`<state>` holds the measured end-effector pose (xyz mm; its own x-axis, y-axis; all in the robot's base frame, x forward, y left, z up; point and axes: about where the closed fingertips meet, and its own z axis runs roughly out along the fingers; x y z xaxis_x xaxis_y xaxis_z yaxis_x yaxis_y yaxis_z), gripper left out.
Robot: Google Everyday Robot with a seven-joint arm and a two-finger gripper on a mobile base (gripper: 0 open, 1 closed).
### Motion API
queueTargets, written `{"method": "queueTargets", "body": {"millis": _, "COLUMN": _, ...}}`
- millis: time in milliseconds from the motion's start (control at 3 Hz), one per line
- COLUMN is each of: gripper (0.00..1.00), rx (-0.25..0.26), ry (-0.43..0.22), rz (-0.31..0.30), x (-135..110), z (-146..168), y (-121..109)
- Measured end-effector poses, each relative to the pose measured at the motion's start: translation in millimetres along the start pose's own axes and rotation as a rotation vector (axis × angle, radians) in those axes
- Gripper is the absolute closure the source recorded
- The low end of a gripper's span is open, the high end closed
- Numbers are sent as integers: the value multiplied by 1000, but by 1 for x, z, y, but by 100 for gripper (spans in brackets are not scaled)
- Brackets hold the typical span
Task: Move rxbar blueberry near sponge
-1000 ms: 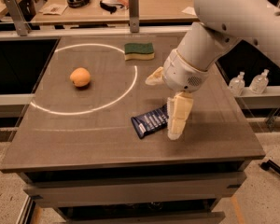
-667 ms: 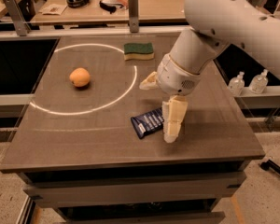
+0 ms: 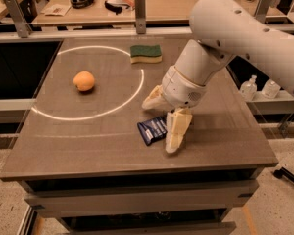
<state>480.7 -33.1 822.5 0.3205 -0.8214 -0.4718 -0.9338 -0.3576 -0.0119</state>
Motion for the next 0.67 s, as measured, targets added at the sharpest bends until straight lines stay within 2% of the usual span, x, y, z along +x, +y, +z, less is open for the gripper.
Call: {"method": "queueTargets", "body": {"millis": 667, "gripper": 64, "rx": -24, "ry": -8, "rz": -12, "x": 4, "z": 1, "y": 6}}
